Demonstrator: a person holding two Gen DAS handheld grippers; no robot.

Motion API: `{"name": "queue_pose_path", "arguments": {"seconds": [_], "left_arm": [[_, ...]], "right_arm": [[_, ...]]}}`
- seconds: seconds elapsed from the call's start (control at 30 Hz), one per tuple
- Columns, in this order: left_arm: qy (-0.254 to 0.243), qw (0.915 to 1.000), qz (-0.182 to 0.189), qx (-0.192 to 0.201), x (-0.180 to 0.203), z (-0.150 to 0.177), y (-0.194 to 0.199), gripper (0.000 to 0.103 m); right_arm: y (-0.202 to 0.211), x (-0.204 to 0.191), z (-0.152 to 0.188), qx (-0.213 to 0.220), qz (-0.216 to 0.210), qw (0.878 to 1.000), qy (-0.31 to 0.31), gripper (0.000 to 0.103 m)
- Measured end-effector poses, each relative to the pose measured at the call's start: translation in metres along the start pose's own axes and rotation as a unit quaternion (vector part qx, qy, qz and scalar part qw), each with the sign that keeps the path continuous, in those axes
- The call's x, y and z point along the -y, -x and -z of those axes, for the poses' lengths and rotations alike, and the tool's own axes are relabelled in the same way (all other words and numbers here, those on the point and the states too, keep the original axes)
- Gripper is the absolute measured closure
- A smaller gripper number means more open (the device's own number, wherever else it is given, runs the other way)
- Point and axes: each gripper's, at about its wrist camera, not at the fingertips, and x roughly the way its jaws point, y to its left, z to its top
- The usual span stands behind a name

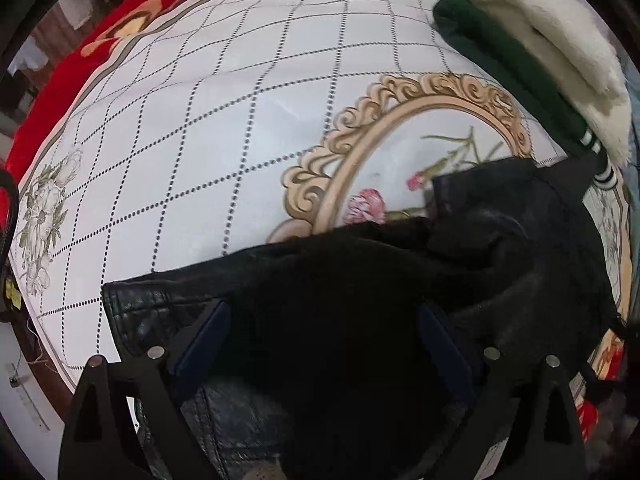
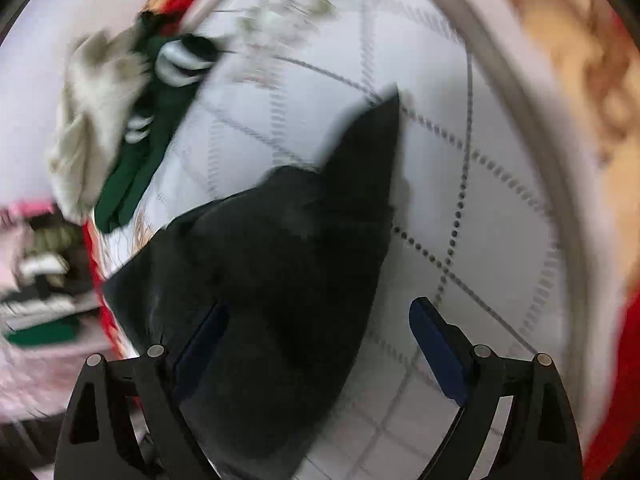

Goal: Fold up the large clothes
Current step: 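Lift the hem with both grippers and fold it toward the collar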

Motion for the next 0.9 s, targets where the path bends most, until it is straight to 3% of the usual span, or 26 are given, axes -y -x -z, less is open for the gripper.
{"name": "queue_pose_path", "arguments": {"seconds": [0.03,0.07,0.1,0.13,0.2,0.27,0.37,0.43,0.5,0.57,0.67,0.77,0.9], "left_arm": [[-0.006,1.0000,-0.002,0.000,0.004,0.000,0.000,0.007],[-0.017,0.9998,-0.006,0.001,0.010,0.002,0.001,0.007],[-0.022,0.9997,-0.008,0.002,0.016,0.003,0.001,0.007],[-0.029,0.9995,-0.012,0.004,0.022,0.003,0.004,0.007],[-0.040,0.9991,-0.015,0.008,0.029,0.003,0.009,0.007],[-0.045,0.9989,-0.011,0.008,0.030,0.004,0.017,0.007],[-0.057,0.9983,-0.004,0.008,0.033,0.014,0.029,0.007],[-0.069,0.9976,-0.003,0.006,0.033,0.023,0.036,0.007],[-0.083,0.9965,-0.005,0.001,0.040,0.032,0.037,0.007],[-0.093,0.9957,-0.006,-0.006,0.043,0.039,0.033,0.007],[-0.094,0.9955,-0.012,-0.010,0.042,0.045,0.028,0.007],[-0.079,0.9967,-0.016,-0.010,0.032,0.040,0.023,0.007],[-0.059,0.9980,-0.022,0.001,0.022,0.031,0.025,0.007]], "right_arm": [[-0.007,0.003,-0.003,0.006,-0.017,1.000,0.000,0.014],[-0.012,-0.002,-0.003,0.021,-0.018,1.000,0.005,0.021],[-0.017,-0.008,0.002,0.038,-0.019,0.999,0.013,0.060],[-0.018,-0.012,0.004,0.030,-0.030,0.999,0.018,0.071],[-0.012,-0.015,0.014,0.047,-0.038,0.998,-0.002,0.083],[0.005,-0.014,0.026,0.052,-0.032,0.998,-0.021,0.088],[0.041,0.015,0.069,0.041,0.007,0.998,-0.055,0.089],[0.048,0.039,0.092,-0.001,0.054,0.997,-0.063,0.088],[0.053,0.069,0.110,-0.054,0.093,0.991,-0.074,0.079],[0.062,0.089,0.116,-0.071,0.096,0.989,-0.089,0.076],[0.080,0.066,0.118,-0.056,0.141,0.988,-0.017,0.063],[0.101,0.039,0.122,-0.031,0.187,0.982,0.030,0.062],[0.115,0.003,0.128,-0.008,0.205,0.977,0.054,0.062]]}}
